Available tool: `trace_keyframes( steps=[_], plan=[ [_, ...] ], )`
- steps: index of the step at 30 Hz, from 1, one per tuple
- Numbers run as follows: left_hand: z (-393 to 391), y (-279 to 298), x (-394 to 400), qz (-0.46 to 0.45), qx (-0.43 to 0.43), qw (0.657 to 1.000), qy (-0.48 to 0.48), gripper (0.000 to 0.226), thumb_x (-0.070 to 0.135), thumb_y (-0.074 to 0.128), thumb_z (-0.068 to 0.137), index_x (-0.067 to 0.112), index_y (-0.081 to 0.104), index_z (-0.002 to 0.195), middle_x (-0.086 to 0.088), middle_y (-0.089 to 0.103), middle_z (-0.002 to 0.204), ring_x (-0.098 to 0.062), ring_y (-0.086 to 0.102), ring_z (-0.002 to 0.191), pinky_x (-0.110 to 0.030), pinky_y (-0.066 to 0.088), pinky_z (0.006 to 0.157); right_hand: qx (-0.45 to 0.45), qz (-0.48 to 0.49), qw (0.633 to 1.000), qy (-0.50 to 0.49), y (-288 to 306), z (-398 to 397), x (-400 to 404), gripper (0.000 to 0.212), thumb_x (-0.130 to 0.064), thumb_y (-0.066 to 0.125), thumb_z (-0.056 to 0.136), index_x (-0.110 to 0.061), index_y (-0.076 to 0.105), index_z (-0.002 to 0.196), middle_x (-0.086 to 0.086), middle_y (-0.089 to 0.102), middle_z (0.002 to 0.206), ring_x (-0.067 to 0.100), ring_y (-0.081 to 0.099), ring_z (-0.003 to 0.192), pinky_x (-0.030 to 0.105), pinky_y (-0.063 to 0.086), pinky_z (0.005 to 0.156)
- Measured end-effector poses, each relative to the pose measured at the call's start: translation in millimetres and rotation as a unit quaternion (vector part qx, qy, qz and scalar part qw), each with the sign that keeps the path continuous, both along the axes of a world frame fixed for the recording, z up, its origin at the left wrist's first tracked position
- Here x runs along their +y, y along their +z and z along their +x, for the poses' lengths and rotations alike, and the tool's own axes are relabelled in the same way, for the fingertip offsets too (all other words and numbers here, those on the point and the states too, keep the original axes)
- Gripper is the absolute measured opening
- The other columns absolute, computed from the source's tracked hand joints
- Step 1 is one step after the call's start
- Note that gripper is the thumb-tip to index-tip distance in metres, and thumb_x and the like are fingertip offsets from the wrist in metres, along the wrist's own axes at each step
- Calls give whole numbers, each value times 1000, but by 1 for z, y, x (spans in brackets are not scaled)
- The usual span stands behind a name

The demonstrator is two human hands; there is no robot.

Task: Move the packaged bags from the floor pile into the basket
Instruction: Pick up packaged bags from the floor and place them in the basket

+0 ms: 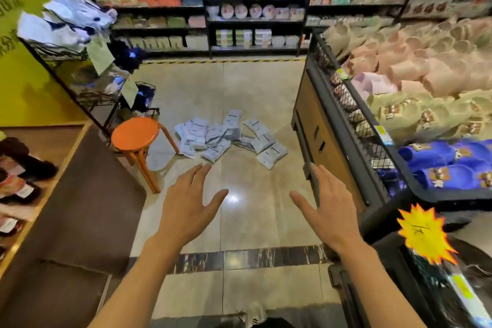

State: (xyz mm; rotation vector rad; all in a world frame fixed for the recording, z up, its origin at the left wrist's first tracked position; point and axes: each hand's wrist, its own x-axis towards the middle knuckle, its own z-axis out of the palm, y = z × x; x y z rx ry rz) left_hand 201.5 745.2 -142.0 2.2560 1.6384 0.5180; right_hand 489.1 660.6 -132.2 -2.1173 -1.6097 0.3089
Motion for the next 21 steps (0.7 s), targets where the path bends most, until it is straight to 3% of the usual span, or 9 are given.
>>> trace_keyframes(
  steps=[6,14,21],
  plan=[
    [21,-1,112,-17,-14,999,42,85,76,36,91,21,41,155,-3,52,153,-26,49,139,-47,47,107,-12,0,1000,26,2,35,138,93,-81,40,91,-19,35,160,5,44,161,26,41,148,46,35,119],
    [49,-23,284,-37,-49,997,54,85,78,36,89,24,42,154,-1,52,151,-24,49,138,-45,44,108,-4,-19,999,46,-14,61,322,92,-79,42,91,-18,36,159,5,45,161,27,42,147,44,34,118],
    [97,-16,460,-55,-87,994,22,85,78,38,88,25,42,154,1,51,154,-23,46,141,-44,40,110,11,-24,1000,5,-10,98,474,96,-84,37,89,-22,29,162,2,39,165,25,37,151,47,34,121]
  ],
)
